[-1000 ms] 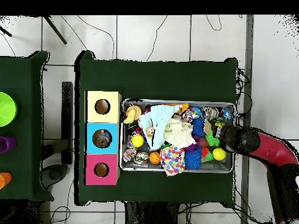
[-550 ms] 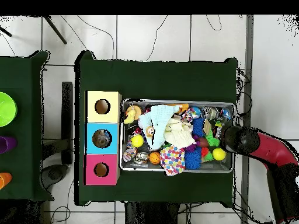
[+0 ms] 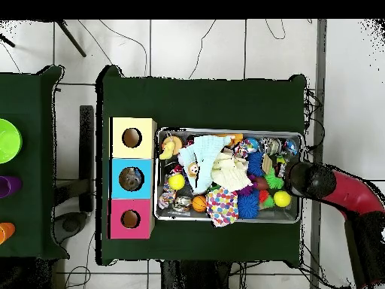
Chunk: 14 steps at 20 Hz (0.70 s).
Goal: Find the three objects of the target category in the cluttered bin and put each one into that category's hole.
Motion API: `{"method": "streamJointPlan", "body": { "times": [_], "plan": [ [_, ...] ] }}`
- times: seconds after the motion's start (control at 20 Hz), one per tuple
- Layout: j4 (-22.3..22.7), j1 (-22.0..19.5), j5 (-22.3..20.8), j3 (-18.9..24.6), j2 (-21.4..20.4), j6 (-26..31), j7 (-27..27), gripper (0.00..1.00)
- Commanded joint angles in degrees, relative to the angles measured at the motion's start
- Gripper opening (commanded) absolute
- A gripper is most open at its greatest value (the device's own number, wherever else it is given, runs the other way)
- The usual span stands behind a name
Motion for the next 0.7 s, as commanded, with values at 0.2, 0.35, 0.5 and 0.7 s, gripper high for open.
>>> {"method": "streamJointPlan", "body": {
  "times": [0.2, 0.35, 0.5, 0.7],
  "plan": [
    [1.48, 0.56, 2.07, 3.93, -2.55, 5.52, -4.71, 1.0],
    [1.32, 0.64, 2.2, 3.77, -2.81, 5.8, -4.91, 1.0],
    [1.41, 0.45, 2.58, 3.97, -2.8, 5.46, -4.71, 1.0],
    [1.46, 0.38, 3.12, 4.23, -2.7, 4.95, -4.29, 1.0]
  ]
}}
